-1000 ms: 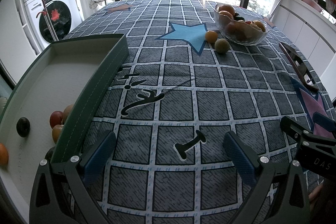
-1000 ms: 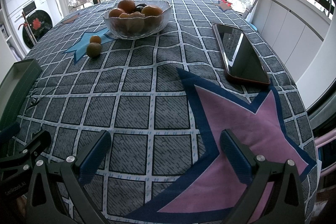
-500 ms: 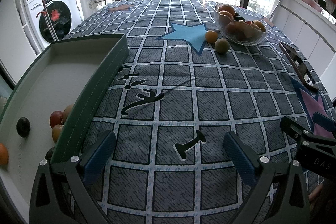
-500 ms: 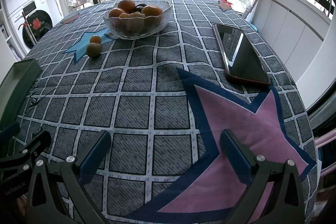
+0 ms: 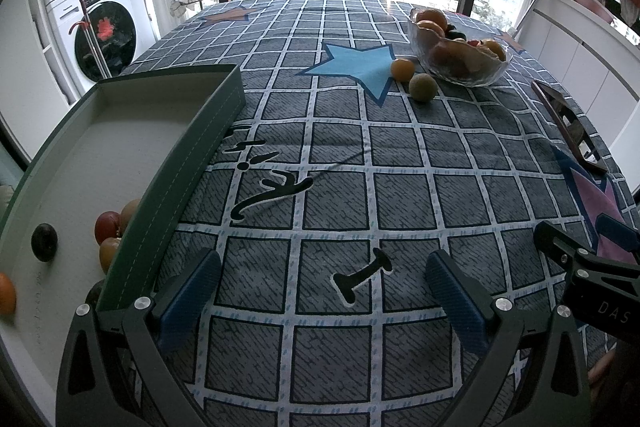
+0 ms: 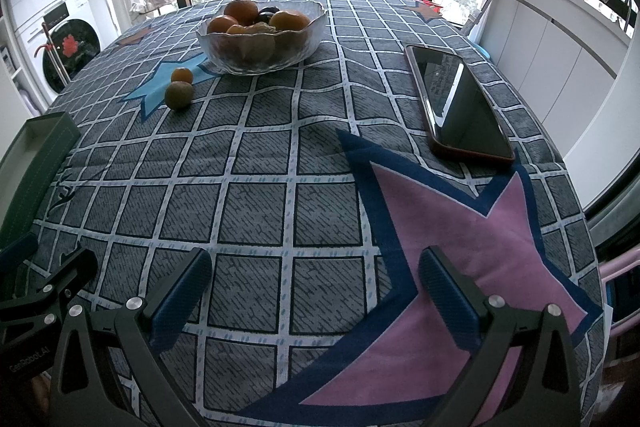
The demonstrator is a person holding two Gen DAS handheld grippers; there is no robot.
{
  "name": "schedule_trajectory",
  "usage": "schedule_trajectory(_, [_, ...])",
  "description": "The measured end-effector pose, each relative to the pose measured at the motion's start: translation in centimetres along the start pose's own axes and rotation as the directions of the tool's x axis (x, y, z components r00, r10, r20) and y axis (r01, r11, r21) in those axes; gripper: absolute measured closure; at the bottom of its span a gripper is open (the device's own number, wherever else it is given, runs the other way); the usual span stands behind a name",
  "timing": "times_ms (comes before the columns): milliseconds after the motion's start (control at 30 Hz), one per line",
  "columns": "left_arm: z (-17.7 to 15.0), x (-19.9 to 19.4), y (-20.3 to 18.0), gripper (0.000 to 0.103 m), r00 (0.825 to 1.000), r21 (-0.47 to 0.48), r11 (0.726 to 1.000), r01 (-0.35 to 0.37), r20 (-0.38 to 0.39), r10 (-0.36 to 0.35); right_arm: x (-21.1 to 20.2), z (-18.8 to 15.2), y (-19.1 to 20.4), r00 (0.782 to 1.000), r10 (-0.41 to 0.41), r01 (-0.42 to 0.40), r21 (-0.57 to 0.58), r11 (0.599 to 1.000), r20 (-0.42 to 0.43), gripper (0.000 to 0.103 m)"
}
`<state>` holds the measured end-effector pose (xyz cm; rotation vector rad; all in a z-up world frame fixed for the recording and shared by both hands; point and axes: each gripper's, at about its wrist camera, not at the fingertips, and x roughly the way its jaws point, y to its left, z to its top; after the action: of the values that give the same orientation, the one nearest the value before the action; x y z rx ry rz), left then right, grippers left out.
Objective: Organize fruits
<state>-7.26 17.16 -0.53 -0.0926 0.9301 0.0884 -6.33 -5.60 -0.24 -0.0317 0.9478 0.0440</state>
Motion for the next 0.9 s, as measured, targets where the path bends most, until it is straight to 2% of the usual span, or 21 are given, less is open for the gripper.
schedule_trajectory(367, [0.2,0.1,0.0,0.0,1.0,0.008,1.0,0.002,-0.017,-0.002,0.0,0.0,0.0,1.0,-0.001,0.001,0.0,1.0,0.0,0.0])
schedule_trajectory(500, [0.6,0.2,0.1,0.0,0.998,0.003,1.0,0.005,-0.069,-0.005,0.1,0.0,0.1,1.0,0.001,-0.001,-0.007,1.0,-0.003,0.0])
schedule_trajectory(600, [1.0,-0.6,0.4,0.0,0.996,-0.004,0.999,0.035,-0.08,-0.035,0.3,0.7,-0.1,0.996,0.014,-0.016,-0.026,1.0,-0.092,0.0])
schedule_trajectory(633, [1.3,-1.2,0.6,0.0,0.996,-0.009,0.999,0.047,-0.07,-0.048,0.4,1.1,0.0,0.991,0.028,-0.031,-0.018,0.999,-0.128,0.0])
schedule_trajectory(667, [1.6,-1.7,0.9,0.0,0.997,-0.015,0.998,0.061,-0.055,-0.062,0.4,1.7,0.0,0.987,0.079,-0.079,0.002,0.997,-0.143,0.0])
schedule_trajectory(733, [2.3,-2.5,1.5,0.0,0.996,-0.029,0.997,0.078,-0.039,-0.079,0.3,3.1,0.2,0.976,0.163,-0.16,0.036,0.986,-0.141,0.0])
schedule_trajectory(900, [3.8,-3.9,3.8,0.0,0.995,-0.073,0.993,0.097,-0.015,-0.098,1.3,6.7,3.0,0.975,0.194,-0.195,-0.001,0.981,-0.113,0.0])
